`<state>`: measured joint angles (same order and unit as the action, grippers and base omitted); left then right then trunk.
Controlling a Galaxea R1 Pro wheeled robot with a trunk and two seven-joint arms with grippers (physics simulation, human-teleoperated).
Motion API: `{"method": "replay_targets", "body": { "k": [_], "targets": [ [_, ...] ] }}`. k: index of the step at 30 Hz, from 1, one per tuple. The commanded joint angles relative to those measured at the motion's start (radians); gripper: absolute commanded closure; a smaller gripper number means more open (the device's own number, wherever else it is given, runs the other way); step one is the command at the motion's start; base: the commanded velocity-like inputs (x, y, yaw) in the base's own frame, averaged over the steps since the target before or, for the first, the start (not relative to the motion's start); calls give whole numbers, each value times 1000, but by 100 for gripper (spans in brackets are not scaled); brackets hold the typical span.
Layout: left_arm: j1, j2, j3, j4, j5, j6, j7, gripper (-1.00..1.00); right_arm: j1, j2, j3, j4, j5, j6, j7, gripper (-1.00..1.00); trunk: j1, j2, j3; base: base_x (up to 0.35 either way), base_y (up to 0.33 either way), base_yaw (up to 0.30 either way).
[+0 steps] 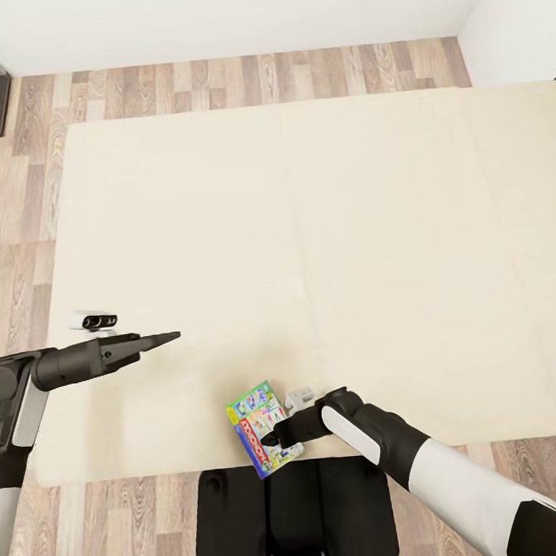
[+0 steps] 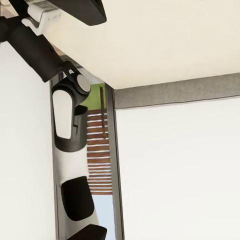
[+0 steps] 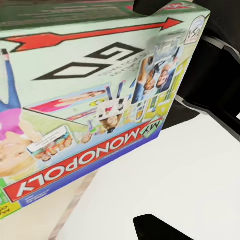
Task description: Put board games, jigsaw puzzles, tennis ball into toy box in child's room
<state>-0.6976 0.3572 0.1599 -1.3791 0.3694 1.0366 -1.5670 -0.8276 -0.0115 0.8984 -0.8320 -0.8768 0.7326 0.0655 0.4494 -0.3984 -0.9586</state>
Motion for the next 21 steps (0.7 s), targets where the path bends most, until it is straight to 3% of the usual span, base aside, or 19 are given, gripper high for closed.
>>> {"method": "replay_targets", "body": {
  "k": [1, 21],
  "targets": [
    [0, 1, 0, 0, 0, 11, -4, -100, -1, -1, 2, -1, 6, 2, 5, -100, 1, -2, -1, 0, 61, 0],
    [0, 6, -1, 0, 0, 11, -4, -100, -1, -1, 1, -1, 6, 2, 5, -100, 1, -2, -1, 0, 45, 0]
  ]
}}
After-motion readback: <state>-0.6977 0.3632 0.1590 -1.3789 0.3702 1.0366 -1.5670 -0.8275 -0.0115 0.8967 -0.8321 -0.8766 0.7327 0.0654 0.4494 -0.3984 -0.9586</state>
